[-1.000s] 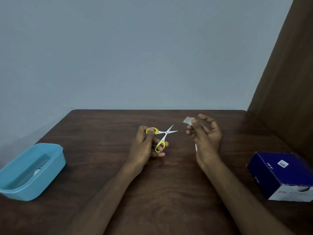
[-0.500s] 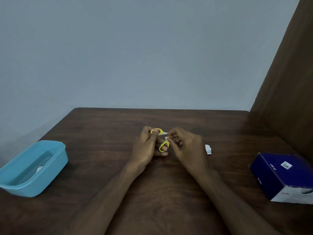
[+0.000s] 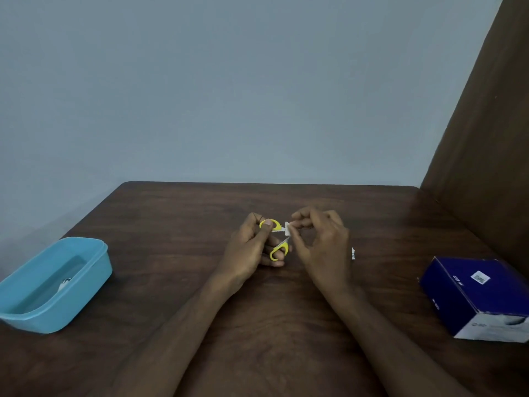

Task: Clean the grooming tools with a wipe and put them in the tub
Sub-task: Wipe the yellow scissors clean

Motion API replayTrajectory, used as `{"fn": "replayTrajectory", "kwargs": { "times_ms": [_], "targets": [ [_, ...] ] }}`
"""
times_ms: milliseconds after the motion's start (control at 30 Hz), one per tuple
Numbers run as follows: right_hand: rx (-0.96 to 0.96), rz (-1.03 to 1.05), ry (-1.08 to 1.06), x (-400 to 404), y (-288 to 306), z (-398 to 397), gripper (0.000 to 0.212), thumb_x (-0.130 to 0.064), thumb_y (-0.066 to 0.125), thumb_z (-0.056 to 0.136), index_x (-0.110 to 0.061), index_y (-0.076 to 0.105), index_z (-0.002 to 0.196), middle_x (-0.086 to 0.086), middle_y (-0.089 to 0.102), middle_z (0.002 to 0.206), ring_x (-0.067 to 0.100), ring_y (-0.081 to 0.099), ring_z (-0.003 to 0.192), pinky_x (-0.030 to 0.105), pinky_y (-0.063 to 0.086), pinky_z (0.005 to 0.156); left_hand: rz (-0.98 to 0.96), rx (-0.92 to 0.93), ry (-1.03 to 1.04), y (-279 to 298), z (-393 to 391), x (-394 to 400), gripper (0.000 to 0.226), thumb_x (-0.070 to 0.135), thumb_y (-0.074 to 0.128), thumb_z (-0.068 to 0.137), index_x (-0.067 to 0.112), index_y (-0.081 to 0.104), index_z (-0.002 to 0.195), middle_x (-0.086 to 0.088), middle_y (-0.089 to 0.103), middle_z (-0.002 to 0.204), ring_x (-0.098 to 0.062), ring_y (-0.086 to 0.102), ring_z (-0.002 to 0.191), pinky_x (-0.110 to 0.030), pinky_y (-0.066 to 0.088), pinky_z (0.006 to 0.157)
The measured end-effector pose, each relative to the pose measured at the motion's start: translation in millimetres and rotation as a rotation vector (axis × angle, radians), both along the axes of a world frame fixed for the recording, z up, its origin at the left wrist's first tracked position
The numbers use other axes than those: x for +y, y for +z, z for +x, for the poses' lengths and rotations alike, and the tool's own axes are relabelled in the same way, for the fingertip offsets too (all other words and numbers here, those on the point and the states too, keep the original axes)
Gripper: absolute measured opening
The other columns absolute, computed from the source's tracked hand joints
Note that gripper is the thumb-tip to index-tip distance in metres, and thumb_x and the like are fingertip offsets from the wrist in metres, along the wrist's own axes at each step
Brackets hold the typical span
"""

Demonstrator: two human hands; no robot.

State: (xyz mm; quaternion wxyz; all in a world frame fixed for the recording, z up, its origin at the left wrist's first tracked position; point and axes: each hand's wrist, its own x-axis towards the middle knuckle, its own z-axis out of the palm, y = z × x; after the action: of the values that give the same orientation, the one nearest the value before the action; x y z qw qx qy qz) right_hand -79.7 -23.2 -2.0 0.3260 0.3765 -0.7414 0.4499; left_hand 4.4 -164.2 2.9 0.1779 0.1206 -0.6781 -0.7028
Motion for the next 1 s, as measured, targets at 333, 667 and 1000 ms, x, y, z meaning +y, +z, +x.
{"fn": "replayTrajectory", "kwargs": {
  "times_ms": [333, 667, 1000],
  "targets": [
    [-0.029, 0.03, 0.038, -4, -1, 4, 0.022, -0.014, 0.085, 0.086, -0.021, 0.068, 0.1, -0.017, 0.075, 0.083, 0.015, 0.063, 0.09, 0.037, 0.054, 0.073, 0.006, 0.016, -0.027, -1, 0, -1, 0.026, 0.026, 0.051, 0.114, 0.0, 0.05, 0.113, -0.009, 0.07, 0.074, -0.021, 0.069, 0.062, -0.038, 0.065, 0.063],
    [-0.472, -0.46, 0.02, 1, 7, 0, 0.02, -0.01, 0.083, 0.089, -0.021, 0.069, 0.098, -0.008, 0.077, 0.082, 0.008, 0.072, 0.073, 0.036, 0.063, 0.073, -0.184, 0.177, 0.151, -8, -3, -4, 0.01, 0.027, 0.07, 0.105, 0.018, 0.071, 0.108, 0.003, 0.078, 0.116, -0.017, 0.08, 0.096, -0.047, 0.065, 0.094],
    [-0.604, -0.485, 0.026, 1, 3, -8, 0.023, -0.016, 0.086, 0.087, -0.026, 0.068, 0.097, -0.012, 0.079, 0.083, 0.011, 0.074, 0.074, 0.041, 0.063, 0.076, -0.856, 0.215, 0.254, -17, -4, -4, 0.014, 0.037, 0.075, 0.1, 0.029, 0.086, 0.099, 0.005, 0.063, 0.135, -0.003, 0.061, 0.129, -0.02, 0.055, 0.087]
  ]
}}
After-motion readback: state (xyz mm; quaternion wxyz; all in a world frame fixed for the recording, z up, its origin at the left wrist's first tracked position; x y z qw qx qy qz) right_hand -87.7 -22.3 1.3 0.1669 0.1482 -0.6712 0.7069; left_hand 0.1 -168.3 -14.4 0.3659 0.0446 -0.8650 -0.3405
